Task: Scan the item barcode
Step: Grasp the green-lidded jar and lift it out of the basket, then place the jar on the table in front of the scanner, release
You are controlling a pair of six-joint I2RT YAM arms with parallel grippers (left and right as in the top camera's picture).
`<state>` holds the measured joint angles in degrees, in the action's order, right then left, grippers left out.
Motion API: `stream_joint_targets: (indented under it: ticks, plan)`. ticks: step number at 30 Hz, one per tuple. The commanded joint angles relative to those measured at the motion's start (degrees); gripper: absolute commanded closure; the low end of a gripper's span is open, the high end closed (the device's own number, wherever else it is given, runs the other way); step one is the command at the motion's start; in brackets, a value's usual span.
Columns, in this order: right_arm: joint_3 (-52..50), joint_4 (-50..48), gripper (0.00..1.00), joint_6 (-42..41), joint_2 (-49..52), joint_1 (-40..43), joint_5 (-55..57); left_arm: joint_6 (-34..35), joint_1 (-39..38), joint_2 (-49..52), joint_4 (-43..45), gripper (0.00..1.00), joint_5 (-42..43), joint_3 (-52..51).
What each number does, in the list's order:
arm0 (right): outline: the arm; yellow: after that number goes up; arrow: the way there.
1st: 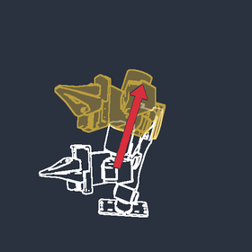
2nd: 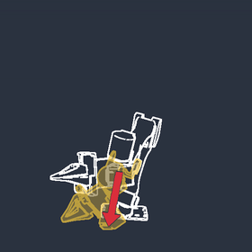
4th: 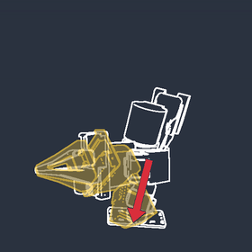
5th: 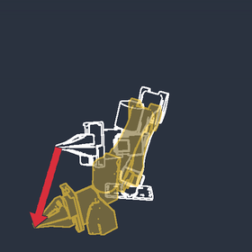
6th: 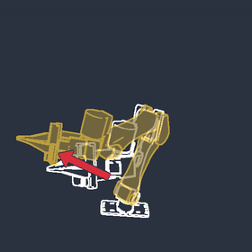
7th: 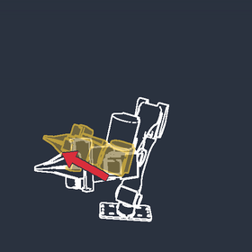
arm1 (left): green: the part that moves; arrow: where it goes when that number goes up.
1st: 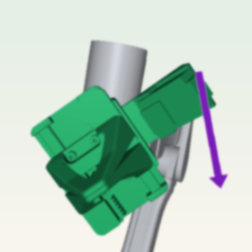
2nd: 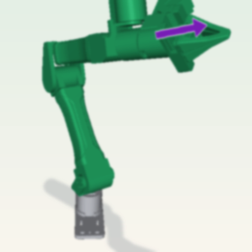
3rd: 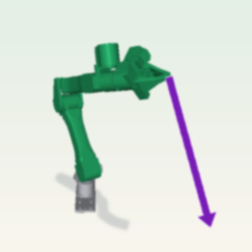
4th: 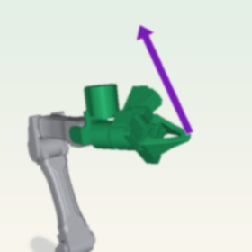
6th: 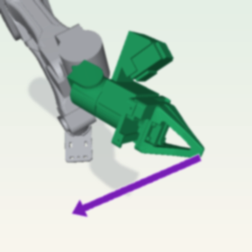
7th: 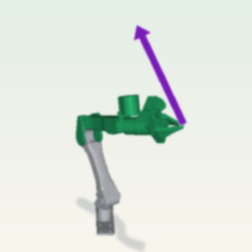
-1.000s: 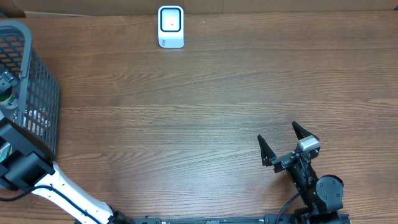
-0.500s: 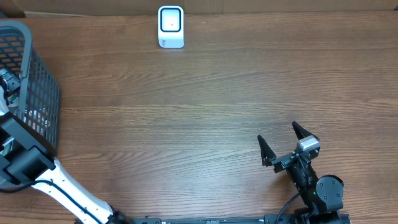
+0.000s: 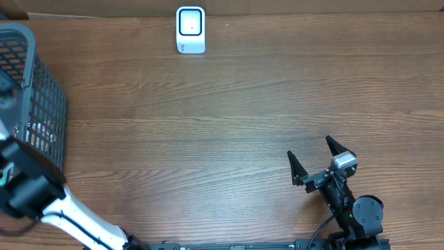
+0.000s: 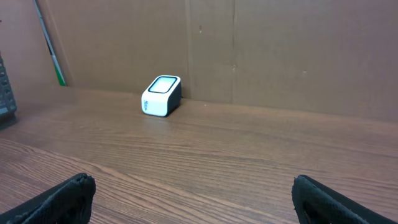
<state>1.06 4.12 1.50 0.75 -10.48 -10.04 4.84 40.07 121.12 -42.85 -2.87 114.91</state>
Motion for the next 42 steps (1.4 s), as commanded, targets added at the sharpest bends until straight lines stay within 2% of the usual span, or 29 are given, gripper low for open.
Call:
stream_joint_targets:
  ticks: [1,6,12,18,23,33,42]
  plan:
    - [-0.59,-0.22,0.0,-0.13,-0.2,0.44,0.57,2.99,-1.51,-15.5,-0.9,0.41,9.53,3.82]
    - [-0.59,-0.22,0.0,-0.13,-0.2,0.44,0.57,2.8,-7.85,-25.2,-4.0,0.38,13.0,3.82]
    - [-0.59,-0.22,0.0,-0.13,-0.2,0.44,0.57,-0.02,-22.4,-27.58,-9.57,0.38,12.76,3.76]
    - [-0.59,-0.22,0.0,-0.13,-0.2,0.44,0.57,-0.17,-36.89,-21.81,-15.43,0.37,12.74,3.67]
    - [-0.59,-0.22,0.0,-0.13,-0.2,0.44,0.57,-0.42,-45.68,-13.9,-18.84,0.37,12.81,3.63]
    - [-0.59,-0.22,0.0,-0.13,-0.2,0.44,0.57,-0.39,-55.8,1.55,-19.54,0.38,12.85,3.58]
    - [-0.59,-0.22,0.0,-0.13,-0.2,0.44,0.57,-1.75,-64.02,6.97,-19.52,0.37,12.76,1.4]
